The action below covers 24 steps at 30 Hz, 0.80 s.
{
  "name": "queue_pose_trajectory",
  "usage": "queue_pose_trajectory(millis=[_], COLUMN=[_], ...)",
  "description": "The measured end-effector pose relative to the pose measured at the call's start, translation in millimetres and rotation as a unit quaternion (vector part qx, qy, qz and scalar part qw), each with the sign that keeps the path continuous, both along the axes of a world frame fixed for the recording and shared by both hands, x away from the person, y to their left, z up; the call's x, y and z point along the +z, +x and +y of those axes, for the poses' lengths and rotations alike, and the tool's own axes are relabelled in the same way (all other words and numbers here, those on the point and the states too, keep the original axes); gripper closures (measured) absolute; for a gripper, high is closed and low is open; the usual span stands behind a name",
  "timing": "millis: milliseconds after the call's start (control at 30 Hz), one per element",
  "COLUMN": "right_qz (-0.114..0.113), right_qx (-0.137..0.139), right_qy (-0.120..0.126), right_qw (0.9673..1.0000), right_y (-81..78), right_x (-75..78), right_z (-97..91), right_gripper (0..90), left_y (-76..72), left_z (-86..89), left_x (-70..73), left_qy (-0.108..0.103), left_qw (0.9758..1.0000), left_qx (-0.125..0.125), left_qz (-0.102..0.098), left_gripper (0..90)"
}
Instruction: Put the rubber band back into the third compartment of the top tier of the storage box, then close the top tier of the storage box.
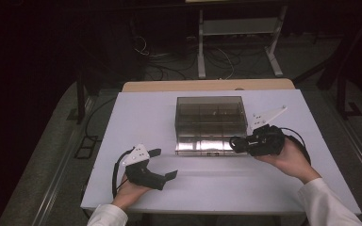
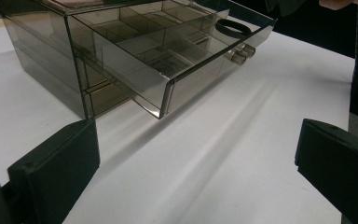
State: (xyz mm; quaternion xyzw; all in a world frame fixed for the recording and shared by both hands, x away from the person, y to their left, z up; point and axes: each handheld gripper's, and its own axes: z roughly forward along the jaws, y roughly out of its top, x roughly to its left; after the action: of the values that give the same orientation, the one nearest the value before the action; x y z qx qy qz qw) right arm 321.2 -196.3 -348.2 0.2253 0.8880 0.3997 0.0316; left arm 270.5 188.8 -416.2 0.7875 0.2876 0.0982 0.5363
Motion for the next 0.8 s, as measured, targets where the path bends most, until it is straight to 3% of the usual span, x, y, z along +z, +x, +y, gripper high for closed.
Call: queue_pose_trajectory(millis=[500, 800], right_qz=[0.003, 0.007], right_qx=[0.035, 0.046], right_qy=[0.007, 0.004], right_qw=[0.9994, 0.9989], right_y=[-11.2, -11.1], right_x=[-3.3, -7.6], right_z=[27.0, 37.2], right_gripper=[71.9, 79.7], left_y=[0.5, 0.6], left_z=[0.0, -0.2], left_x=[-0.3, -0.5], left_qy=[-0.002, 0.000], left_qw=[1.0000, 1.0000], left_qx=[-0.001, -0.002], left_qz=[0.001, 0.001], left_gripper=[0.0, 0.0])
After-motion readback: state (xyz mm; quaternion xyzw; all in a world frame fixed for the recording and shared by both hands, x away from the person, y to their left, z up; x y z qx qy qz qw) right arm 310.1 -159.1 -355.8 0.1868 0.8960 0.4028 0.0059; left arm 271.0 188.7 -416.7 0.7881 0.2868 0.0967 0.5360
